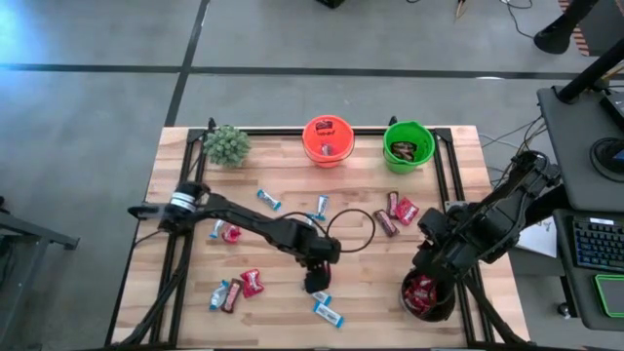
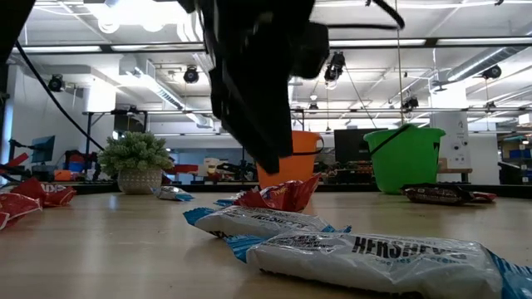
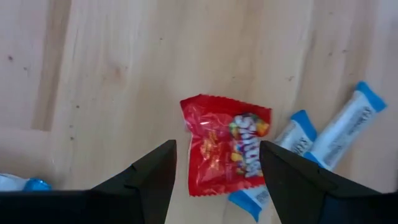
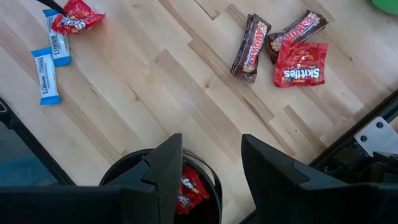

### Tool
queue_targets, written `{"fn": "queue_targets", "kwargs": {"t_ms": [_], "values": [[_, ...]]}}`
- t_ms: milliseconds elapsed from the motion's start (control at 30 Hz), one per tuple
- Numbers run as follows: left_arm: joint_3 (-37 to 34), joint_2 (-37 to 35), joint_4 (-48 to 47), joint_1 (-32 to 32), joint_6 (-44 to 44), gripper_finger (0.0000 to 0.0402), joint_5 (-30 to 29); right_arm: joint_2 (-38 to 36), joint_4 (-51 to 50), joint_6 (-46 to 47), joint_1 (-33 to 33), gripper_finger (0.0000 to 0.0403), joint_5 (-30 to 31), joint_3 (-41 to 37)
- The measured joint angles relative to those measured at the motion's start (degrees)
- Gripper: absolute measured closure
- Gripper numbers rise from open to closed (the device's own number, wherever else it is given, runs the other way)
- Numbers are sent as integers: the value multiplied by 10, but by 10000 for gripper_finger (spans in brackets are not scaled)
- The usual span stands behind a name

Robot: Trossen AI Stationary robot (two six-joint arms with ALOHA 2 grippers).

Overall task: Organize candy in baskets
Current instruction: Put the red chocolate into the black bucket

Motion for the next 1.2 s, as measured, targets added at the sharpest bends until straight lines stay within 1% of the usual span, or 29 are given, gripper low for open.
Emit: {"fn": "queue_targets", "kwargs": {"t_ms": [200,533,1200], "values": [[0,15,1,-6,-5,189,4,0,0,0,0,248,0,0],[0,14,14,-10,11,189,37,0,0,0,0,248,0,0],[0,15,26,-10,19,190,34,0,3,0,0,248,0,0]]}}
